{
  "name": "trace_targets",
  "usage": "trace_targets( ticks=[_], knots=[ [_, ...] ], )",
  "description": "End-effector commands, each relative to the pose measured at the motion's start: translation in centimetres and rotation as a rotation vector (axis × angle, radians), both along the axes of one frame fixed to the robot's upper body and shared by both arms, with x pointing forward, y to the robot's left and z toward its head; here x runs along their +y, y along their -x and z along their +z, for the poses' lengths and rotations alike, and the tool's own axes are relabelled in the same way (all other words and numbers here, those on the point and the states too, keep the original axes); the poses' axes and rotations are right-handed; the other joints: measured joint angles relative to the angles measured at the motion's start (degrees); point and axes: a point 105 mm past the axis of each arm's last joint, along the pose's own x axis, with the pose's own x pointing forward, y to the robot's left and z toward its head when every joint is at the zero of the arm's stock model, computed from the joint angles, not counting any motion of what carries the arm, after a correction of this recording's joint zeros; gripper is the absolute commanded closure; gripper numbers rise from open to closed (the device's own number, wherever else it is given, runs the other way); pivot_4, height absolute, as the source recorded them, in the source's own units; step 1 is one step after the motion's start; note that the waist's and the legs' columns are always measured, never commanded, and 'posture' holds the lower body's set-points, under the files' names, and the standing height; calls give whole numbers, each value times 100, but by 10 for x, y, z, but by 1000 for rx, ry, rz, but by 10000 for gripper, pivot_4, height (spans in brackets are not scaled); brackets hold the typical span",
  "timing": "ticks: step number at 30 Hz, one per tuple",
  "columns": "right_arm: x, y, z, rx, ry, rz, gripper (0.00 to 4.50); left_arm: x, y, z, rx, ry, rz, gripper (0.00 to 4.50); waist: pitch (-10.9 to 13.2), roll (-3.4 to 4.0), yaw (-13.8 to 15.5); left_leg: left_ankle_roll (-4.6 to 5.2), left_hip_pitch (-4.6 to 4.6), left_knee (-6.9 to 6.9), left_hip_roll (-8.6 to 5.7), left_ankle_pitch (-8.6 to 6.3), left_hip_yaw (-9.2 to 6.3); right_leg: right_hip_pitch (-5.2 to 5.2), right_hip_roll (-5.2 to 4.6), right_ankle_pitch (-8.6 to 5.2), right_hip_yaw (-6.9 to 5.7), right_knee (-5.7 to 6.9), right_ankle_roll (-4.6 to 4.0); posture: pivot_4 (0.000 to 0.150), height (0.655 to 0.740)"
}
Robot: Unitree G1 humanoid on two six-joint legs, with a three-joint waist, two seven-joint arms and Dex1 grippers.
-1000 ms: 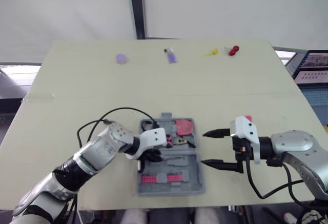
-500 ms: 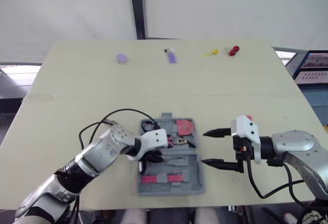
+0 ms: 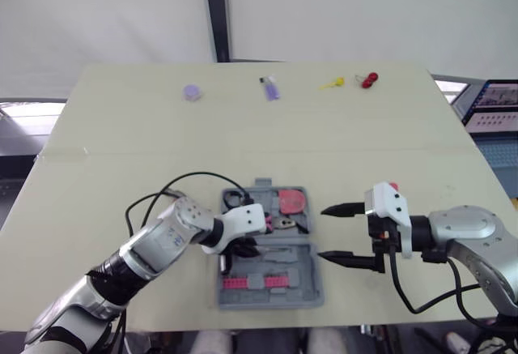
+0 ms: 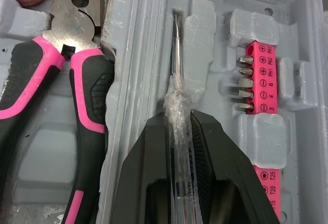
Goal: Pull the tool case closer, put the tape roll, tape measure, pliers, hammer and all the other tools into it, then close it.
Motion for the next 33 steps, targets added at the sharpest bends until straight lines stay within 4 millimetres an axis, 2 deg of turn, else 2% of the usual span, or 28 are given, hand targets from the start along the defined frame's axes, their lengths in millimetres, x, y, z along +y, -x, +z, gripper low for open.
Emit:
trace_targets(
  ticks=[1, 22, 33],
  knots=[
    [1, 2, 11, -51, 1, 13, 0, -4, 1, 6, -31, 13, -26, 44153, 0, 0, 0, 0, 0, 0, 0, 0, 0, 0, 0, 0, 0, 0, 0, 1500, 7400],
    [2, 0, 12, -55, 0, 11, 0, -5, -2, 7, -189, -70, -127, 44153, 0, 0, 51, 2, -2, 12, 0, -1, 0, 1, 0, 0, 0, 3, 0, 1500, 7400],
    [2, 0, 11, -54, -4, 8, 0, -8, 0, 9, -195, -66, -134, 44153, 0, 0, 114, 7, -6, 25, 0, -4, 0, 0, 0, 0, 1, 7, 0, 1500, 7400]
  ],
)
